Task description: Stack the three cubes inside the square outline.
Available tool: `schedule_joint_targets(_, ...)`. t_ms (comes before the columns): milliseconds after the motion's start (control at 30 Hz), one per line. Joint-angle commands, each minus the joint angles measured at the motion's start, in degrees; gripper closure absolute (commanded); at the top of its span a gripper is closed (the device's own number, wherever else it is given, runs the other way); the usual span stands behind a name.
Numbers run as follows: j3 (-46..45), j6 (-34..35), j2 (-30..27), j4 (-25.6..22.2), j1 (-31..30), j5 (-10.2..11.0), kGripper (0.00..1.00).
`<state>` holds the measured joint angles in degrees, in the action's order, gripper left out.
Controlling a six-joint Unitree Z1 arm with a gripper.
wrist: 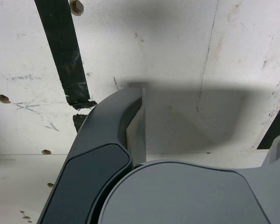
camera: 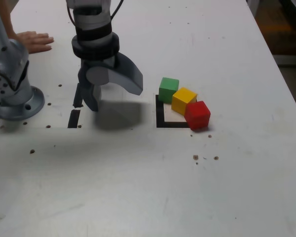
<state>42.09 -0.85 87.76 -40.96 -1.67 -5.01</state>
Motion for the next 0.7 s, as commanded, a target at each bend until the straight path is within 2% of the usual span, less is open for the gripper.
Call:
schedule_joint_targets(0, -0.1, -0.1, -0.6, -0.1, 0.1, -0.1, 0.00)
schedule_joint_targets(667, -0.8, -0.1, -2.0, -0.9, 0.5, 0.0, 0.00)
